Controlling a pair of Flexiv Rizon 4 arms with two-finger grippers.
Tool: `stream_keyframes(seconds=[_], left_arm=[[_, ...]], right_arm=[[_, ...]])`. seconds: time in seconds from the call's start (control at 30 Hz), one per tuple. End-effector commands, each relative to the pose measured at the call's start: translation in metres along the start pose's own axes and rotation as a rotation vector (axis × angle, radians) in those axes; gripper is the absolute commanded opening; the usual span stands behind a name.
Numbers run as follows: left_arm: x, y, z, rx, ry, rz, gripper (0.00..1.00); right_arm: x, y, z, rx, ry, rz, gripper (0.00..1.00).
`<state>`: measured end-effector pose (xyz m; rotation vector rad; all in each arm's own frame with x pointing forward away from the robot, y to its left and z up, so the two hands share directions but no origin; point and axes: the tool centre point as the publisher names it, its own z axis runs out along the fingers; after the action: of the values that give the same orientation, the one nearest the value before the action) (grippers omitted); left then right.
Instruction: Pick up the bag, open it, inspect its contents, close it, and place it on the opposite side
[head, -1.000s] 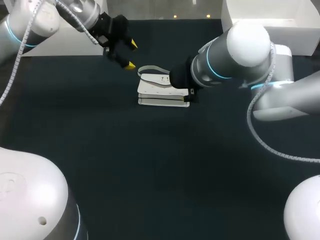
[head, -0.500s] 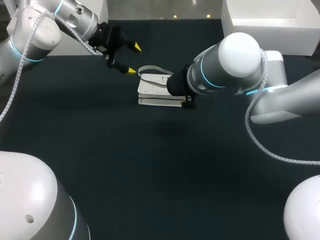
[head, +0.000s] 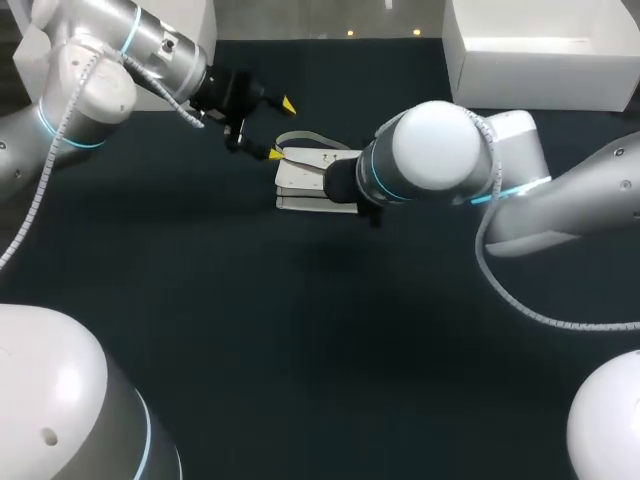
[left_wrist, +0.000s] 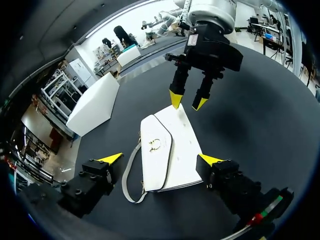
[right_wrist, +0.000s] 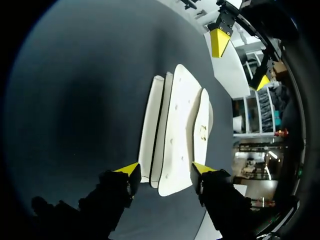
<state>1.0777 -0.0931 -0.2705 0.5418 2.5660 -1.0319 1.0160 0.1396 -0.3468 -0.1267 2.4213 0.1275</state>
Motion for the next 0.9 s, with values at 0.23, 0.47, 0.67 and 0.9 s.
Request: stream_keyframes(seconds=[0.23,0.47,0.67,0.9], left_arm=[[-0.001,0.008,-0.006,0.013,0.005,0.003,1.0],[0.001,0.007,-0.004,0.011,0.02,0.016,1.0],[0.002,0.005,-0.002,0.011,0.029,0.023,1.0],[0.002,0.004,-0.001,0.012,0.031,0.028,1.0]], right_arm=[[0.003,-0.001,0.015,0.004,-0.02,0.02,0.45],[0.002,-0.008,0.018,0.01,-0.028,0.032,0.4],[0.0,-0.011,0.021,0.015,-0.033,0.04,0.31],[0.0,-0.012,0.025,0.019,-0.029,0.037,0.25]])
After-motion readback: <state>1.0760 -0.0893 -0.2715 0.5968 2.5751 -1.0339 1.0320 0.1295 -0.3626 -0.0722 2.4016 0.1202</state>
